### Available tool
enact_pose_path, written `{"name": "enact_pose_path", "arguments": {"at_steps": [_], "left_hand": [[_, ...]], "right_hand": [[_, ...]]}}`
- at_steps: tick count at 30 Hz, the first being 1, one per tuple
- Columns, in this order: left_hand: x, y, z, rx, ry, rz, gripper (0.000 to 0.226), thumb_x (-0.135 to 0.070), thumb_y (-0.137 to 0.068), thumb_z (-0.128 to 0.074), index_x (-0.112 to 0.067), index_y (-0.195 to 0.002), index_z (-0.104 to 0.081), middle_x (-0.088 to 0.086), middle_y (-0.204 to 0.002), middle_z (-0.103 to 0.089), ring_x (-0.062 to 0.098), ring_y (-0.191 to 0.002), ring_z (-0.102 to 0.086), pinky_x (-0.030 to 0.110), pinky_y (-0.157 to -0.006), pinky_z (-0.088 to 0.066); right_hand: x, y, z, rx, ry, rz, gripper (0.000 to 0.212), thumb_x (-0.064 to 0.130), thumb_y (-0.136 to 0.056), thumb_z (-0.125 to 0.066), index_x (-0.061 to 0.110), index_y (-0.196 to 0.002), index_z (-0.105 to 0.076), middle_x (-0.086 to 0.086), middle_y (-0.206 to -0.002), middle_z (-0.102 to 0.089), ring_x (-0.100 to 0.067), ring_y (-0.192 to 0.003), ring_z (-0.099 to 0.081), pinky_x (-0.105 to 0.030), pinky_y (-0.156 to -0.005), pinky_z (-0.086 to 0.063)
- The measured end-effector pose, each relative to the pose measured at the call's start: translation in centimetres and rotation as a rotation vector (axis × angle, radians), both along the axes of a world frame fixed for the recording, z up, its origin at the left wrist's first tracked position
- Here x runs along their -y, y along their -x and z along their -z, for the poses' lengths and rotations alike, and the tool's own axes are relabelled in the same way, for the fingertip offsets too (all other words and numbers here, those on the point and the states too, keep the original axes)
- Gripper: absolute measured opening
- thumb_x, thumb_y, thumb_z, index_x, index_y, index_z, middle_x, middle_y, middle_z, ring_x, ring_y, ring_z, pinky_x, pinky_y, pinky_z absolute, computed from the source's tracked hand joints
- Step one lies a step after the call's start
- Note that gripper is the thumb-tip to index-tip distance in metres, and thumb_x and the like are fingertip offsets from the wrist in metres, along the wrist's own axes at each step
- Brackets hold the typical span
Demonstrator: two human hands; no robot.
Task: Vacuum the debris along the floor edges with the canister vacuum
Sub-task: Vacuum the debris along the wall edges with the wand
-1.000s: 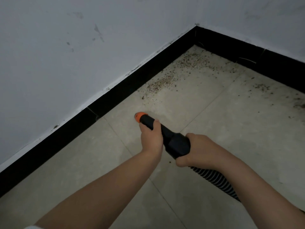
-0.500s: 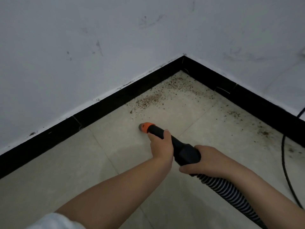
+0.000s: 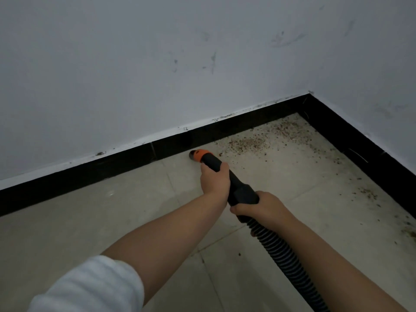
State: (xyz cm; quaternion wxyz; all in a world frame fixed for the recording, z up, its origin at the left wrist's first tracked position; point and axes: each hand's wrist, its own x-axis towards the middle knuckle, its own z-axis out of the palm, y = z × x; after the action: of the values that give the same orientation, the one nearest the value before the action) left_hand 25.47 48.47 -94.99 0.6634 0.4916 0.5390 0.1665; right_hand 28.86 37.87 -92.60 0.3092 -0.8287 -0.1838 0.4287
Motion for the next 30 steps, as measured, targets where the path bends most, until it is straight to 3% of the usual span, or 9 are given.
{"name": "enact_pose_path", "arguments": {"at_steps": [4,9,12,15,18,24,30], "left_hand": [[-0.3,0.7,0.2,0.0,-0.022,0.039,0.053,-0.025,-0.094,-0.05,-0.012,-0.142,-0.031,0.012,-0.13,-0.051,0.029,-0.114,-0.054,0.036,-0.094,-0.046],[-0.3,1.8,-0.5,-0.038,0.026,0.001,0.066,-0.025,-0.093,-0.05,-0.013,-0.147,-0.015,0.014,-0.136,-0.045,0.031,-0.118,-0.051,0.037,-0.096,-0.044],[-0.1,3.1,-0.8,-0.07,0.088,-0.092,0.076,-0.029,-0.093,-0.05,-0.014,-0.149,-0.002,0.014,-0.141,-0.039,0.031,-0.122,-0.048,0.037,-0.101,-0.043],[1.2,5.1,-1.1,-0.074,0.091,-0.134,0.075,-0.03,-0.094,-0.048,-0.013,-0.149,0.0,0.012,-0.145,-0.035,0.029,-0.126,-0.045,0.033,-0.102,-0.038],[2.7,7.2,-0.9,-0.134,0.109,-0.168,0.073,-0.033,-0.096,-0.044,-0.009,-0.148,0.001,0.013,-0.146,-0.034,0.028,-0.129,-0.042,0.032,-0.106,-0.032],[3.4,8.7,-0.9,-0.127,0.088,-0.218,0.064,-0.03,-0.097,-0.043,-0.008,-0.147,-0.009,0.014,-0.141,-0.041,0.027,-0.125,-0.046,0.03,-0.103,-0.035],[2.4,6.7,-0.6,-0.007,0.12,-0.102,0.053,-0.027,-0.097,-0.044,-0.011,-0.144,-0.025,0.012,-0.133,-0.049,0.028,-0.119,-0.05,0.038,-0.107,-0.038]], "right_hand": [[-0.2,0.9,1.0,0.003,-0.018,0.036,0.028,0.023,-0.071,-0.075,0.007,-0.087,-0.057,-0.009,-0.076,-0.063,-0.022,-0.059,-0.059,-0.042,-0.067,-0.056],[-0.4,0.9,0.6,-0.066,-0.042,-0.028,0.016,0.015,-0.077,-0.072,0.007,-0.077,-0.057,-0.01,-0.068,-0.062,-0.022,-0.05,-0.057,-0.031,-0.049,-0.053],[-0.1,0.4,0.3,-0.118,-0.04,-0.148,0.019,0.015,-0.073,-0.075,0.007,-0.08,-0.06,-0.008,-0.064,-0.062,-0.019,-0.047,-0.057,-0.027,-0.046,-0.05],[0.2,0.0,-0.3,-0.147,-0.003,-0.292,0.036,0.024,-0.054,-0.076,0.008,-0.083,-0.061,-0.002,-0.055,-0.063,-0.017,-0.045,-0.059,-0.025,-0.045,-0.048],[0.4,0.1,-1.0,-0.135,0.073,-0.446,0.038,0.026,-0.051,-0.076,0.011,-0.083,-0.061,-0.003,-0.059,-0.063,-0.014,-0.043,-0.059,-0.025,-0.045,-0.047],[0.3,1.0,-1.9,-0.064,0.093,-0.561,0.024,0.017,-0.069,-0.078,0.014,-0.084,-0.059,-0.006,-0.074,-0.062,-0.013,-0.051,-0.059,-0.024,-0.046,-0.049],[1.5,1.1,-2.1,0.138,0.082,-0.499,0.031,0.033,-0.07,-0.077,0.022,-0.083,-0.052,0.004,-0.084,-0.059,-0.007,-0.07,-0.057,-0.023,-0.063,-0.048]]}}
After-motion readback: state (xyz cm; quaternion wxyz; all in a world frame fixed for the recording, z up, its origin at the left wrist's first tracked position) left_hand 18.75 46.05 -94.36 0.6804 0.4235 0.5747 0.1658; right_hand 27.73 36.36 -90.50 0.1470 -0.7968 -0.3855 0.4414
